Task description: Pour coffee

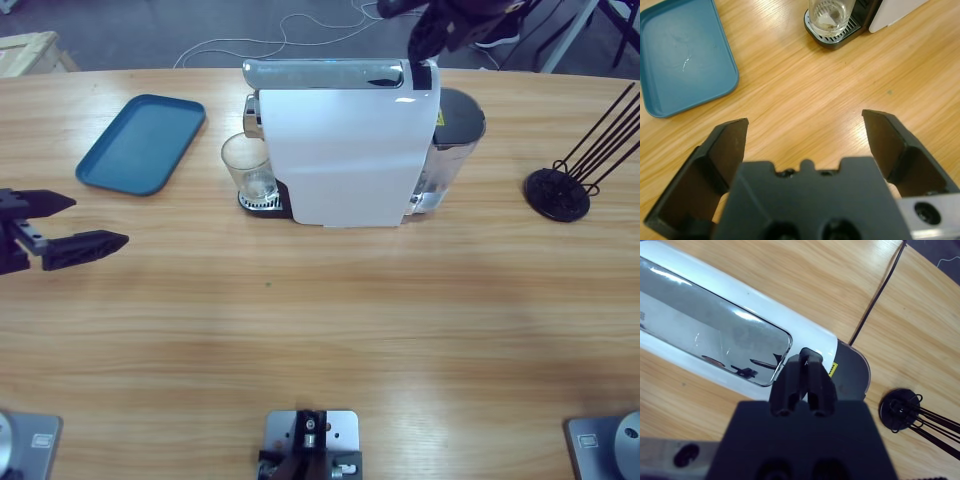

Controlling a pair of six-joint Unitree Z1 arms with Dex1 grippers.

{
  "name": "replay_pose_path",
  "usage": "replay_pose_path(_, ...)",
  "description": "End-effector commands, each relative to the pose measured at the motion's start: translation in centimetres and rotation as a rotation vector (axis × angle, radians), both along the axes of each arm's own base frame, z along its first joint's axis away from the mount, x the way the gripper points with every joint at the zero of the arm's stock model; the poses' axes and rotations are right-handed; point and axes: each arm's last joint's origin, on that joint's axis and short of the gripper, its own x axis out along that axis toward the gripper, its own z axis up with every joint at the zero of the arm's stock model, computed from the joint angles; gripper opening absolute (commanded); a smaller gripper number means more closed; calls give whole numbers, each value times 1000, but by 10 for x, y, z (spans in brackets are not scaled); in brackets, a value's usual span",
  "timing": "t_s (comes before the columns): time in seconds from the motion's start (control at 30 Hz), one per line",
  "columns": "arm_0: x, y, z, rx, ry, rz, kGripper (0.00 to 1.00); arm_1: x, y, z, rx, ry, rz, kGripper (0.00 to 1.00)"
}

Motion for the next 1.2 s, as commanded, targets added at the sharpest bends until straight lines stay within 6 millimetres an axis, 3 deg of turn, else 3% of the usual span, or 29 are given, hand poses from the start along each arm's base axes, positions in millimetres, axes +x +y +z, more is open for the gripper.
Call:
replay_pose_path(0.03, 2, 0, -12, 27, 37, 13, 977, -7, -1, -37, -62, 78, -13, 0)
replay_pose_path(0.73, 1, 0, -12, 28, 38, 13, 977, -9, 12, -66, -53, 128, 2, 0)
replay_pose_path(0.8, 1, 0, -12, 27, 37, 13, 977, -14, 7, -52, -37, 99, -1, 0)
replay_pose_path(0.87, 1, 0, -11, 26, 35, 13, 978, -26, -5, -9, 23, 4, 5, 0)
replay_pose_path(0.9, 1, 1, -11, 23, 31, 14, 982, -36, -15, 19, 64, -59, 39, 123)
replay_pose_path(0.93, 0, 1, -10, 21, 29, 14, 982, -48, -26, 48, 104, -124, 67, 761)
replay_pose_path(0.97, 0, 1, -10, 20, 28, 14, 982, -62, -39, 73, 141, -181, 86, 986)
replay_pose_path(1.0, 0, 1, -10, 19, 27, 12, 982, -76, -51, 92, 182, -222, 94, 1000)
replay_pose_path(1.07, 0, 1, -10, 19, 26, 12, 982, -95, -68, 109, 207, -236, 111, 1000)
replay_pose_path(1.2, 0, 1, -10, 20, 28, 12, 982, -102, -75, 109, 162, -190, 97, 1000)
